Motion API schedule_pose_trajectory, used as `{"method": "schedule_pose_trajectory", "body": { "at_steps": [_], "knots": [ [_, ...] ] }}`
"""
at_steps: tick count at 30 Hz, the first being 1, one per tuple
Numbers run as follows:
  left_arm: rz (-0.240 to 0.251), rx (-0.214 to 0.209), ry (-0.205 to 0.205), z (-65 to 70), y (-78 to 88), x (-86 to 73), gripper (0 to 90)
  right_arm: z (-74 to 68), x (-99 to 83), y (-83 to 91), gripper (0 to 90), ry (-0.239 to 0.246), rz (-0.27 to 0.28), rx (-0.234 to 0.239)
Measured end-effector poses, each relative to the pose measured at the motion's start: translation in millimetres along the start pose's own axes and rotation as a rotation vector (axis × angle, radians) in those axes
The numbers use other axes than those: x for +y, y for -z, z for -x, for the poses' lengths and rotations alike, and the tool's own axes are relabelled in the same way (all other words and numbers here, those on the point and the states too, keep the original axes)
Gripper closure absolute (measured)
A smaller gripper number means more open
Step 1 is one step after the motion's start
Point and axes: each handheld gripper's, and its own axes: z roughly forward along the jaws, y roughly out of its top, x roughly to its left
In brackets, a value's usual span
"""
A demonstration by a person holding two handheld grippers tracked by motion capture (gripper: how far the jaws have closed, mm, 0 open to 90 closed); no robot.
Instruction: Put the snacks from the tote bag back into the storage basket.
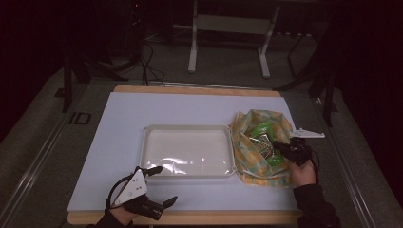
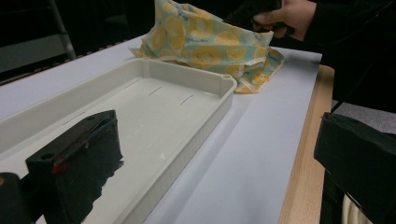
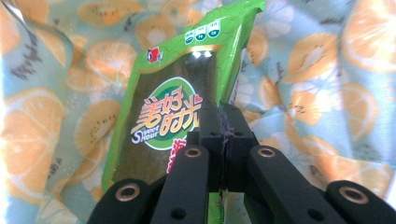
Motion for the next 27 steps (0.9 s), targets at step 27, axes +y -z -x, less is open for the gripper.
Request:
{"method": "schedule_pose_trajectory", "body": {
  "at_steps": [27],
  "knots": [
    [0.001,-0.001,0.003,0.0,-0.9,0.1,1.1,8.4,11.1,48.5,89.5,-0.071,0.150,-0.071]
  ]
}}
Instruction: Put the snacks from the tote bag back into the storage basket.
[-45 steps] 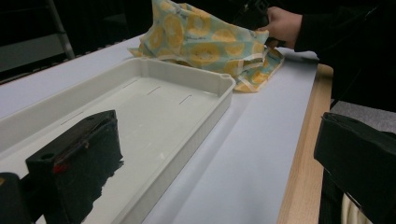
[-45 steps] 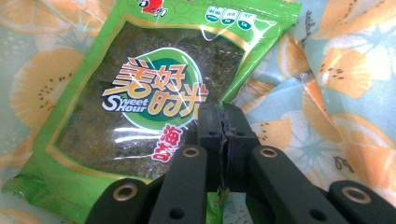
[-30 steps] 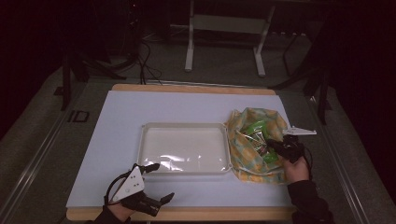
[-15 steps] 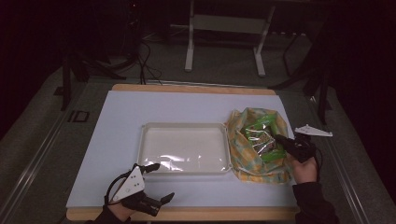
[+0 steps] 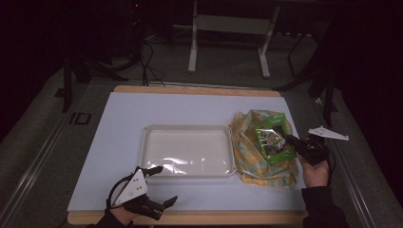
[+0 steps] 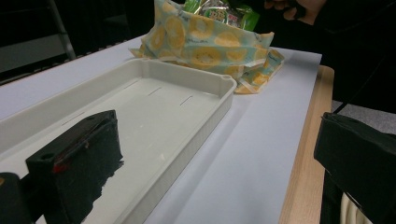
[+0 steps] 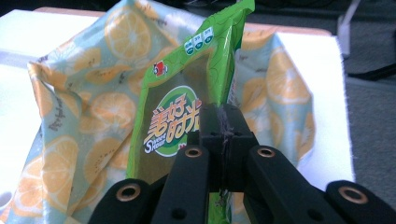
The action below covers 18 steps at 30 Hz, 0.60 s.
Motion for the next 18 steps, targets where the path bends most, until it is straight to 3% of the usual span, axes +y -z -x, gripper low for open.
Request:
{"method": "schedule_pose_trajectory", "body": {
  "at_steps": [13,18],
  "knots": [
    [0.001,-0.002,-0.004,0.3,0.5,0.1,1.1,1.2,13.9,24.7,89.5,-0.018,0.060,-0.031],
    [-0.001,0.000,-0.006,0.5,0.4,0.2,1.2,3.3,20.1,35.9,89.4,-0.057,0.087,-0.057]
  ]
}}
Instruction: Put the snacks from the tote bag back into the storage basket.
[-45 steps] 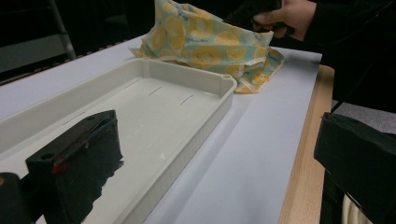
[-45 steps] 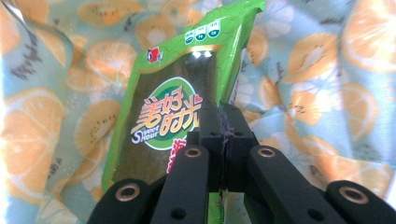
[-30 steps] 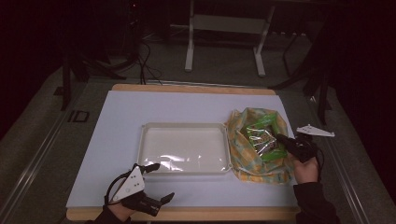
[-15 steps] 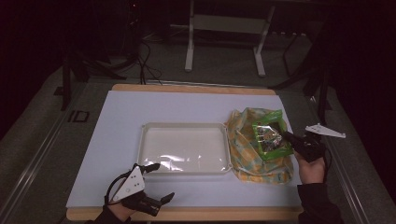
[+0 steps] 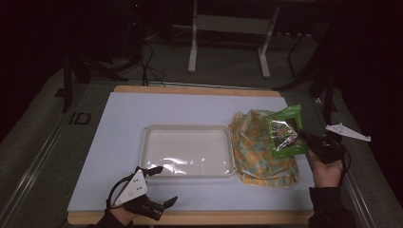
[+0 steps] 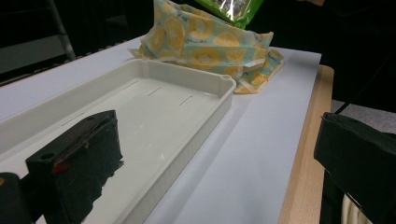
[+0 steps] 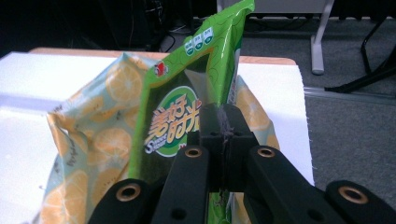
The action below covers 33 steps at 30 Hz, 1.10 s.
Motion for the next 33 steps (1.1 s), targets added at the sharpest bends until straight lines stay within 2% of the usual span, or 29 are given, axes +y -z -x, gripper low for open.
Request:
{"method": "schedule_pose_trajectory", "body": {
  "at_steps": [7,13,22,33],
  "knots": [
    [0.003,0.000,0.000,0.2,0.0,0.0,1.2,2.1,8.1,10.3,89.4,-0.017,0.048,-0.011],
    [0.001,0.000,0.001,0.0,0.0,0.0,1.1,-2.0,16.8,16.2,89.4,-0.005,0.065,-0.017],
    [0.002,-0.001,0.002,0.0,-0.1,0.0,1.1,-17.6,31.3,25.8,89.3,0.000,0.099,-0.002],
    [0.005,0.000,0.002,0.2,0.1,0.1,1.2,-38.8,45.8,28.5,89.4,0.009,0.139,0.054]
  ]
}}
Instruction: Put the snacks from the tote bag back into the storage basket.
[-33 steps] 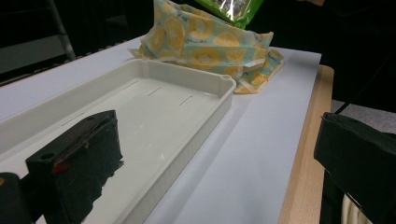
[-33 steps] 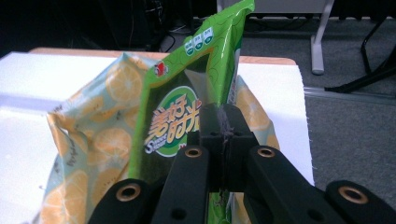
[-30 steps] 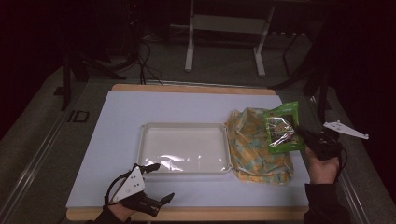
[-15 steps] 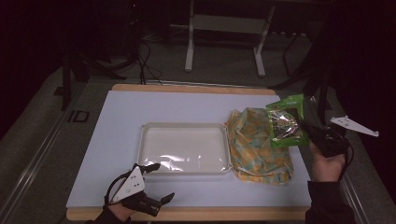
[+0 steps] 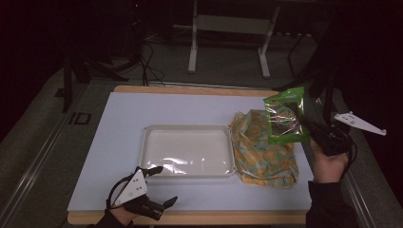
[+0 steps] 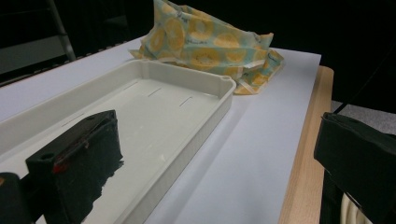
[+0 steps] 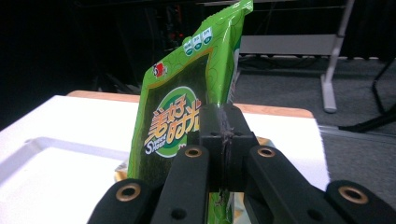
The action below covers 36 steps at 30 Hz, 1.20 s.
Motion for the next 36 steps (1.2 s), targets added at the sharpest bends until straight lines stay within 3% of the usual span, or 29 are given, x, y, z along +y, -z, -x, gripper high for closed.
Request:
{"method": "schedule_pose_trajectory", "body": {
  "at_steps": [9,36],
  "knots": [
    [0.002,0.000,-0.001,0.1,0.0,0.0,1.1,-21.1,5.3,-7.9,89.4,0.007,0.013,0.033],
    [0.007,0.000,-0.009,0.2,0.9,0.8,1.1,-91.6,-3.0,-43.4,89.4,0.001,0.020,0.143]
  ]
}}
